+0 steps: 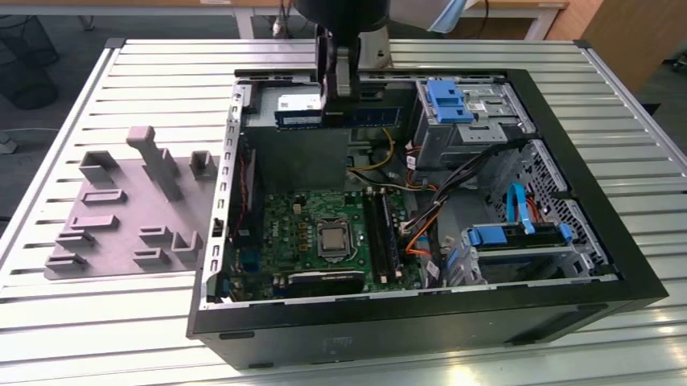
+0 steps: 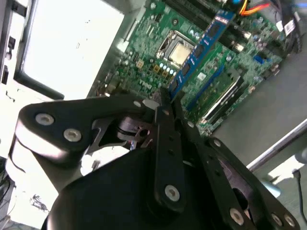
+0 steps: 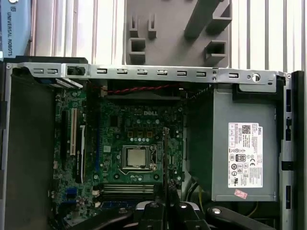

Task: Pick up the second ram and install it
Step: 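Pick up the second ram and move it above second insertion slot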

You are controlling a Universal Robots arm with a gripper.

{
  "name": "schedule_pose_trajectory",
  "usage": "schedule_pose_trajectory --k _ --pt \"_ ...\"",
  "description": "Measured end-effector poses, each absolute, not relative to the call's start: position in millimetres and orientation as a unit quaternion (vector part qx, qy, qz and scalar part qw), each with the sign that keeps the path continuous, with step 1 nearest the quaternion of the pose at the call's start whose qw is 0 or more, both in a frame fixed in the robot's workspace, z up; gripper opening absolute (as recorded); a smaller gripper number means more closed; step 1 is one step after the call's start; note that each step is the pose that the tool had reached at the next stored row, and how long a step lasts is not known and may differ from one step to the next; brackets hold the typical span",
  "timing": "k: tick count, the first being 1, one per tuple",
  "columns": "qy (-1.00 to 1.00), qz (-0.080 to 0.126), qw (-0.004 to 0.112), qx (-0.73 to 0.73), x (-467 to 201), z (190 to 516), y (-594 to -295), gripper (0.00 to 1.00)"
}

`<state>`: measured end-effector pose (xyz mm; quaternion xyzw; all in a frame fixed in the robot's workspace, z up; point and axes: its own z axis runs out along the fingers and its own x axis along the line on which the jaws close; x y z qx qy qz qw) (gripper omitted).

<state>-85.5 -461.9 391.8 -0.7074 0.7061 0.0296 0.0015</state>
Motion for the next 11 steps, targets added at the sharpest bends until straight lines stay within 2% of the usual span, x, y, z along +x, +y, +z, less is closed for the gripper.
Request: schedule_pose_trajectory --k 11 --pt "0.706 0.03 0.001 -0.707 -77.0 391.9 -461.9 0.14"
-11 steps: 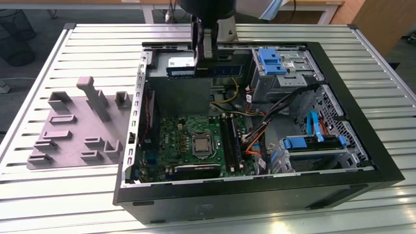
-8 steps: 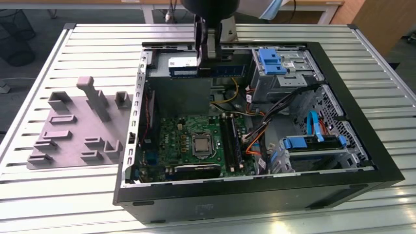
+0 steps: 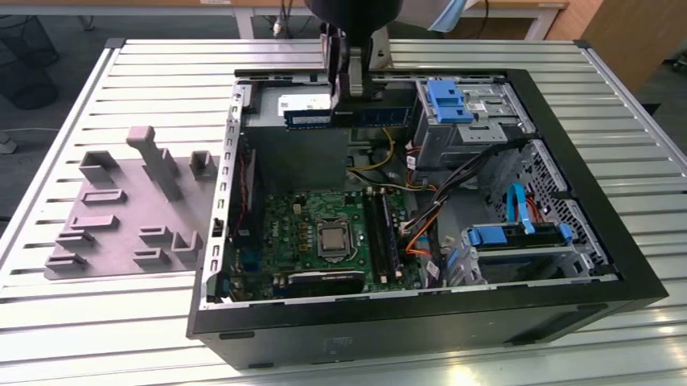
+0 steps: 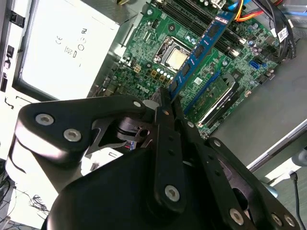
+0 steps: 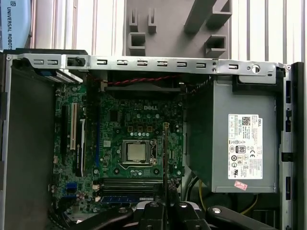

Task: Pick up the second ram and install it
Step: 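Pick up the second ram and move it above second insertion slot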

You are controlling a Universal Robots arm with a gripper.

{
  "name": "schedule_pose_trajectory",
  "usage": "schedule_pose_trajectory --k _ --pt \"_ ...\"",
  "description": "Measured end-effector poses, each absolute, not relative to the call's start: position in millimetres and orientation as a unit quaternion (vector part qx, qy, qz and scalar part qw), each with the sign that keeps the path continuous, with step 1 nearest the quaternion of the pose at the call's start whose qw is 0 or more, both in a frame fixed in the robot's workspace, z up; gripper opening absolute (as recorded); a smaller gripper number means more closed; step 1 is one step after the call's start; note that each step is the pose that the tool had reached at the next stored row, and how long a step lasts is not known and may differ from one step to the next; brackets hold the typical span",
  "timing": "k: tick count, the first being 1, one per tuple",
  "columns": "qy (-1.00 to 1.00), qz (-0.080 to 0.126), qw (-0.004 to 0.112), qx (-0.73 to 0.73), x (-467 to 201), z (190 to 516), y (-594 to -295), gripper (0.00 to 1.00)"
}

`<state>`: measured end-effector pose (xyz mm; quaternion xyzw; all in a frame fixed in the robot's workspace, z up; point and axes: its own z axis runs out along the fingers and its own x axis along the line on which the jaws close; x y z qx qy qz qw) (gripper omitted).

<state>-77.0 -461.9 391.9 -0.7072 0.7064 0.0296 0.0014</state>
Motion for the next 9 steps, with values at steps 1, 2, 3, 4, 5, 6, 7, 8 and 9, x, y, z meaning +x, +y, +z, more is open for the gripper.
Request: schedule_pose_trajectory --k 1,2,3,4,5,6,7,8,9 --pt "0.706 0.03 0.001 -0.707 -76.4 391.8 -461.9 0.14" --pt "0.706 0.03 0.001 -0.707 -75.2 391.8 -461.9 0.14" --pt "0.707 0.03 0.001 -0.707 -75.0 391.9 -461.9 0.14" --pt "0.707 0.03 0.001 -0.707 -74.0 391.9 -461.9 0.14" --pt "0.707 0.03 0.001 -0.707 -75.2 391.8 -461.9 0.14" --pt "0.707 0.03 0.001 -0.707 -76.5 391.7 -461.9 0.14" --pt "0.707 0.03 0.001 -0.707 -76.7 391.7 -461.8 0.14" --pt "0.707 0.03 0.001 -0.707 -76.7 391.7 -461.8 0.14" --pt "0.707 0.03 0.001 -0.707 -76.8 391.8 -461.9 0.14"
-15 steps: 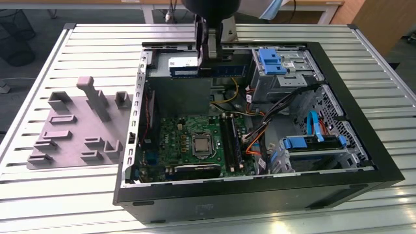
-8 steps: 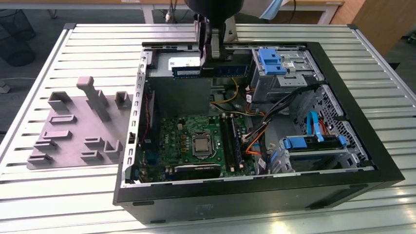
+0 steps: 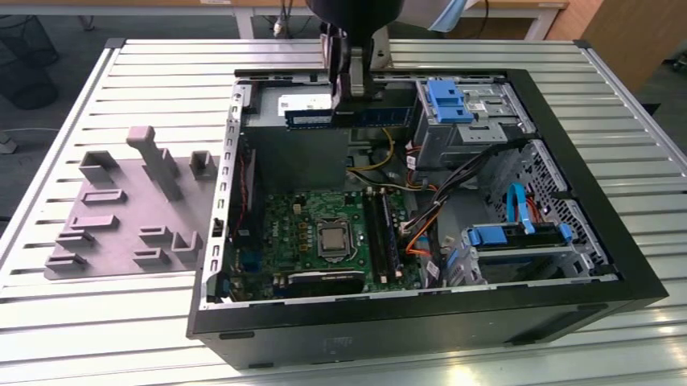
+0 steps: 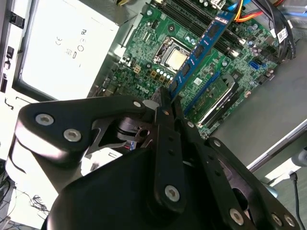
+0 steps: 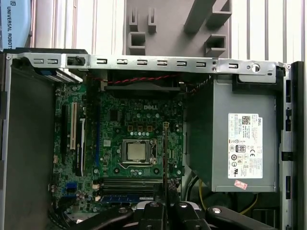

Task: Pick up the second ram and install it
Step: 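Insert the second ram into the second slot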

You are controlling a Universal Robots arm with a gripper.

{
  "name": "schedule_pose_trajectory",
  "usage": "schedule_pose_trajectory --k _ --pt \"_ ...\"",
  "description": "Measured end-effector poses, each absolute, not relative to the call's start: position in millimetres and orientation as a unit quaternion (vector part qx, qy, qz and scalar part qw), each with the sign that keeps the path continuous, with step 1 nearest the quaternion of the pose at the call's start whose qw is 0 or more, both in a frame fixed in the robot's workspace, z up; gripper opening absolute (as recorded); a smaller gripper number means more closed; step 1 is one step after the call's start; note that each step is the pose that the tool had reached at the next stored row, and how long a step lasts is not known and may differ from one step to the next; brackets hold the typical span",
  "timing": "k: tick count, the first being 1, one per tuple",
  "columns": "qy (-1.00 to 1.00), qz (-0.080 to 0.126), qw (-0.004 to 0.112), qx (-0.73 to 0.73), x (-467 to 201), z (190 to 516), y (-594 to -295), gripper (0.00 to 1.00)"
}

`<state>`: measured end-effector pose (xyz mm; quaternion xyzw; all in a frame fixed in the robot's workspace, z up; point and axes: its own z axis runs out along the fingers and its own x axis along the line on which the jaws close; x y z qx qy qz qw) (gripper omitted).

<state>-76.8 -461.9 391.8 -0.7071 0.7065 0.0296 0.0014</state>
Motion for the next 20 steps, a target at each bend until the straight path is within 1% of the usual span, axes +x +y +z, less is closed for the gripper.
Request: schedule_pose_trajectory --k 20 --pt "0.712 0.029 0.002 -0.701 -79.3 391.7 -461.9 0.14"
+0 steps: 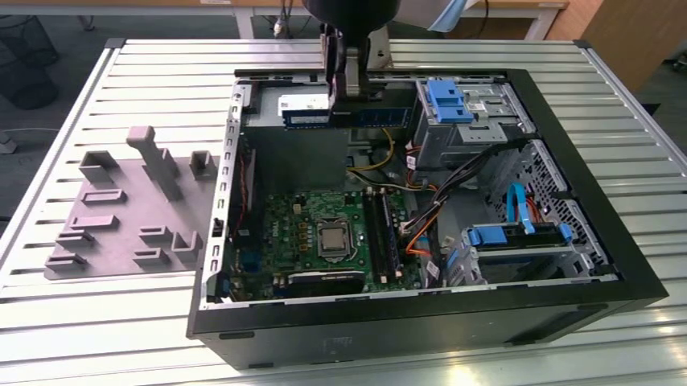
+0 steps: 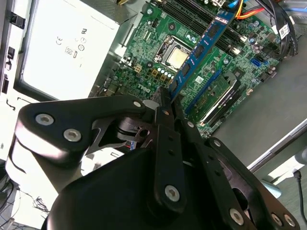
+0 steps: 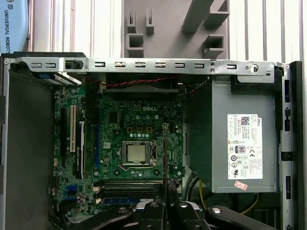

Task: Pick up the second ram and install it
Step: 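Insert the second ram into the second slot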

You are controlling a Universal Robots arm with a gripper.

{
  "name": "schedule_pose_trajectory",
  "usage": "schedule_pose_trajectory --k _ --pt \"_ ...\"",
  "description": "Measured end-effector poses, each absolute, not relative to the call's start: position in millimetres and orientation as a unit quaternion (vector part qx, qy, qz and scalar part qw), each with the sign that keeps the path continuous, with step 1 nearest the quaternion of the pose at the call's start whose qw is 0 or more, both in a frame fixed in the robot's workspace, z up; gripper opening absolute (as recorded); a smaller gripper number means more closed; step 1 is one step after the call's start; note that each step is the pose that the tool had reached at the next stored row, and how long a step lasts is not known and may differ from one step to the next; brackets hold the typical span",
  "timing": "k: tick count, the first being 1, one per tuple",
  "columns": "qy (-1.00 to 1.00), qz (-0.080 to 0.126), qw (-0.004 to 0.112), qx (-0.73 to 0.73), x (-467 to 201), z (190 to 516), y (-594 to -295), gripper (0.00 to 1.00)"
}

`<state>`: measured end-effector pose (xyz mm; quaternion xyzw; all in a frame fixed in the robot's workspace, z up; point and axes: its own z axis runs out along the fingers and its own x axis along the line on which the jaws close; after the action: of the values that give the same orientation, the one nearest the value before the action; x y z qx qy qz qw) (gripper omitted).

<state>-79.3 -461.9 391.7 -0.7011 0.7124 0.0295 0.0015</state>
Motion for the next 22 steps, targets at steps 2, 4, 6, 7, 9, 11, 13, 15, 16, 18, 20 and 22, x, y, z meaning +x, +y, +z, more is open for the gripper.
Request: schedule_pose_trajectory --k 2,4,6,7,9,11,13,15,16,18,20,22 --pt "0.715 0.029 0.002 -0.699 -79.3 391.7 -461.9 0.14" --pt "0.722 0.029 0.002 -0.691 -79.3 391.7 -461.9 0.14" --pt "0.728 0.029 0.002 -0.685 -79.3 391.6 -461.9 0.14" --pt "0.73 0.029 0.002 -0.682 -79.3 391.6 -461.9 0.14" --pt "0.732 0.029 0.002 -0.681 -79.3 391.6 -461.9 0.14" --pt "0.733 0.029 0.002 -0.679 -79.3 391.6 -461.9 0.14" --pt "0.737 0.029 0.002 -0.676 -79.3 391.5 -461.9 0.14" --pt "0.739 0.029 0.002 -0.674 -79.3 391.6 -461.9 0.14" --pt "0.739 0.029 0.003 -0.674 -79.3 391.5 -461.9 0.14" --pt "0.743 0.029 0.003 -0.669 -79.3 391.6 -461.9 0.14" --pt "0.743 0.029 0.003 -0.668 -79.3 391.6 -461.9 0.14" --pt "0.743 0.029 0.003 -0.668 -79.3 391.6 -461.9 0.14"
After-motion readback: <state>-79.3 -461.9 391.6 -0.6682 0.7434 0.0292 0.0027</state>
